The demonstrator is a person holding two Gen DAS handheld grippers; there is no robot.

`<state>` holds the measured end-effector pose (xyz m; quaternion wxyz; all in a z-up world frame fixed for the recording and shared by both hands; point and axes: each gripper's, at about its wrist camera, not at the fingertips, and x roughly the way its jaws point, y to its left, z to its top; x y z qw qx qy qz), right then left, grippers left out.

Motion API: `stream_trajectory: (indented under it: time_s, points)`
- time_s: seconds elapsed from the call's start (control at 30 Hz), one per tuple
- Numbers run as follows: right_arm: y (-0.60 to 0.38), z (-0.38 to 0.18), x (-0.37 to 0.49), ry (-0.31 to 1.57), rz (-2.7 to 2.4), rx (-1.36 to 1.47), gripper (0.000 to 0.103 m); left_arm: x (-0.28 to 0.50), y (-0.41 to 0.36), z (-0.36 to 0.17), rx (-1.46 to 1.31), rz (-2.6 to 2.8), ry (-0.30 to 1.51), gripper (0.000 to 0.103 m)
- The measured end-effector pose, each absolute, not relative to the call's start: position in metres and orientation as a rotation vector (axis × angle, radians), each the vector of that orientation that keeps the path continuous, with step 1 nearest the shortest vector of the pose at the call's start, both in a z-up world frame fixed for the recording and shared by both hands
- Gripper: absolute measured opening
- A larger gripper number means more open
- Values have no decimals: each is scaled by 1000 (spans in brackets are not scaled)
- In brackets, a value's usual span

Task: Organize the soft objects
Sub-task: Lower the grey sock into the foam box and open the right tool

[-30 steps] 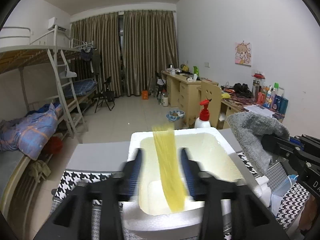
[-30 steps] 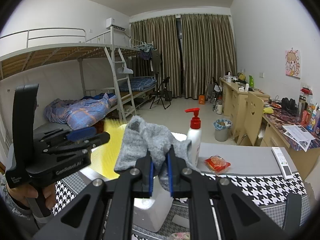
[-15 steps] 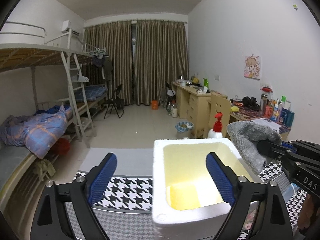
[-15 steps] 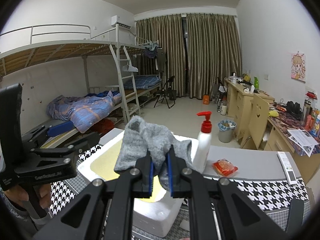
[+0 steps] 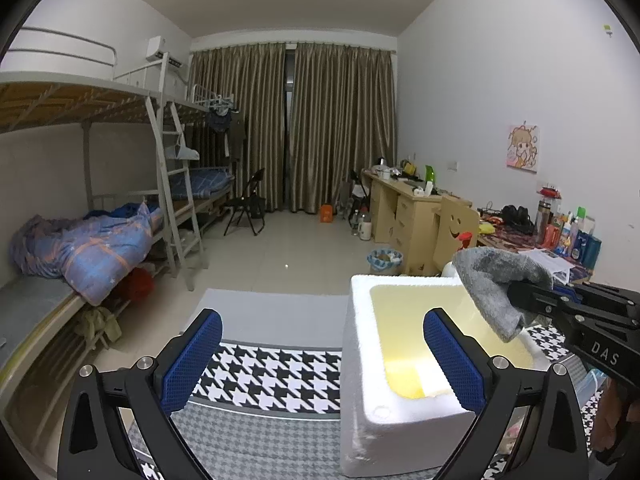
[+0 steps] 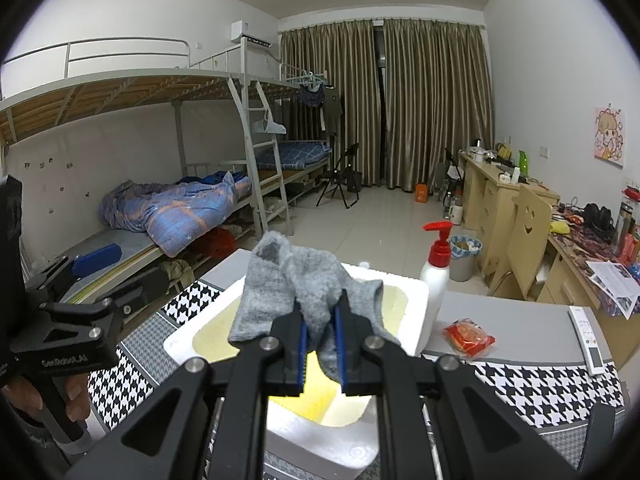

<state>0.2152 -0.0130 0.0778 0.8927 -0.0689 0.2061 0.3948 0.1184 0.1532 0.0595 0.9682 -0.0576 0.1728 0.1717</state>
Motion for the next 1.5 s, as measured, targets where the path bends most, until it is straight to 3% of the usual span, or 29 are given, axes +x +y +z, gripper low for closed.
stream_trajectory:
  time_s: [0.47, 0.57, 0.63, 0.67, 1.17, 1.5]
  points:
    - [0, 68, 225, 496, 834, -132, 18, 109, 167, 53, -129, 382, 351, 101]
    - [2, 66, 229, 508, 829, -125, 35, 108, 169, 51, -127, 385, 354, 101]
    - [1, 65, 231, 510, 825, -113, 61, 108, 170, 51, -126, 385, 354, 101]
    - [1, 65, 230, 506, 823, -109, 65, 108, 169, 51, -126, 386, 354, 101]
    - [-16, 79, 208, 435, 798, -136, 74, 102, 161, 51, -119, 380, 347, 101]
    - [-38, 83, 193, 396, 794, -123, 94, 91, 137, 61, -94, 368, 325, 101]
